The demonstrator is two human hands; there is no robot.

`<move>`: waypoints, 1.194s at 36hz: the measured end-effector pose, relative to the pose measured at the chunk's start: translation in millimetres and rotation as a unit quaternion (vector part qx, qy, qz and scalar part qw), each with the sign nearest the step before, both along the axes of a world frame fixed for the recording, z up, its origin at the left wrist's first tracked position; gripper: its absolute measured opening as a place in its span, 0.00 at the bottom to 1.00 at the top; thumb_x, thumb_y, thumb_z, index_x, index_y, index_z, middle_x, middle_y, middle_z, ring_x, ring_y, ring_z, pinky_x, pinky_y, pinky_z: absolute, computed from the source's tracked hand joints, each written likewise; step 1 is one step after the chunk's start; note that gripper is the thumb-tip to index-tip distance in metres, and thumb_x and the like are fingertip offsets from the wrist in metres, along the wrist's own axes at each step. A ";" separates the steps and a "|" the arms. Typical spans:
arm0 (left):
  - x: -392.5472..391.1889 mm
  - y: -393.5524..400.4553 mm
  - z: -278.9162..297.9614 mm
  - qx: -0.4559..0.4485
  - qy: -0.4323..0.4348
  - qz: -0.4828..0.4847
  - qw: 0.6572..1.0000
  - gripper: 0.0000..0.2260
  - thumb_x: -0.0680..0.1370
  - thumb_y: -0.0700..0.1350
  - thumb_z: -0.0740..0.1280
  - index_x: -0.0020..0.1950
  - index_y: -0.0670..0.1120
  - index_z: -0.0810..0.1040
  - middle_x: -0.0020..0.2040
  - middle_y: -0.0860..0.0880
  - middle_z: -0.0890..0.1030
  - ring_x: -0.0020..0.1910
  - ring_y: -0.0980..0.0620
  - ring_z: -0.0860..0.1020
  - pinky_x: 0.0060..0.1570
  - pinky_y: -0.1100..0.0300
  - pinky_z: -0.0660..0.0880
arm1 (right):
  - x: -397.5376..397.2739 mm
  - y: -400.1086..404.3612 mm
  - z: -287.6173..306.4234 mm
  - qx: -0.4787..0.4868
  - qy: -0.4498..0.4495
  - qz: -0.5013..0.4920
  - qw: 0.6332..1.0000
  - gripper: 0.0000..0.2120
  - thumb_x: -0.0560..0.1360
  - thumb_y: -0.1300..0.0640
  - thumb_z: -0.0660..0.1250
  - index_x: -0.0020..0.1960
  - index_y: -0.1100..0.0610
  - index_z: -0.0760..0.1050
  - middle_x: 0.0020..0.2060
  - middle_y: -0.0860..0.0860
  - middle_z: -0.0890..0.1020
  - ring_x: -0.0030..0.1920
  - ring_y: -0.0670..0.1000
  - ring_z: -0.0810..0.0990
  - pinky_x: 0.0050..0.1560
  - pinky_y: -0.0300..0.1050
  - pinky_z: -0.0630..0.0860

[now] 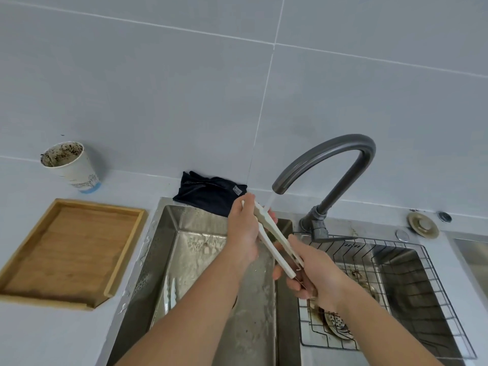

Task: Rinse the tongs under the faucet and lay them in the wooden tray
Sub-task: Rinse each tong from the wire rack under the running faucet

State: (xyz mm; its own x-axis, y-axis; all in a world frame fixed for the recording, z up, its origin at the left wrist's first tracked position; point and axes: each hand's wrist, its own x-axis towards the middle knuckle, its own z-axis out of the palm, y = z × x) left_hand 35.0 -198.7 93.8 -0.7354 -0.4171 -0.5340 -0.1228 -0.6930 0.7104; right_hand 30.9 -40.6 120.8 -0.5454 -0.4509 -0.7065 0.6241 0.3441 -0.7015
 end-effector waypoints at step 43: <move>12.7 11.2 -1.4 -0.230 -0.003 -0.113 0.967 0.47 0.69 0.45 0.80 0.78 0.62 0.54 0.73 0.55 0.66 0.66 0.52 0.74 0.63 0.50 0.77 | 7.1 -21.1 -6.9 0.175 0.370 0.103 0.907 0.13 0.77 0.43 0.68 0.57 0.44 0.69 0.45 0.42 0.80 0.40 0.45 0.81 0.37 0.40 0.78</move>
State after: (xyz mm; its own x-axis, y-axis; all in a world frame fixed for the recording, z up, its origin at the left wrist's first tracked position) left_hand 47.6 -187.5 92.4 -0.8330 -0.4404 -0.3350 -0.2391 -0.2594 0.9357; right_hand 38.0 -61.8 114.0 -0.8581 -0.4154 -0.3017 -0.0747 0.6824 -0.7271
